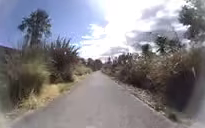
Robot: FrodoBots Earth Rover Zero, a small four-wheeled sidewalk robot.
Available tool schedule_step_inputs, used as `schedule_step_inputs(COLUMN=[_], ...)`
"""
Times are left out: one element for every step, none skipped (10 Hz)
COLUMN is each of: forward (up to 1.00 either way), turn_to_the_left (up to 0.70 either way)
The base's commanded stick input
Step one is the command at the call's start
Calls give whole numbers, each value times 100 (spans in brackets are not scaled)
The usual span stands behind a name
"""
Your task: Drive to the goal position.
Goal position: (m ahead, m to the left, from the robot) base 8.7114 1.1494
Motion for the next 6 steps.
schedule_step_inputs(forward=[70,70,70,70,70,70], turn_to_the_left=[4,4,4,5,6,6])
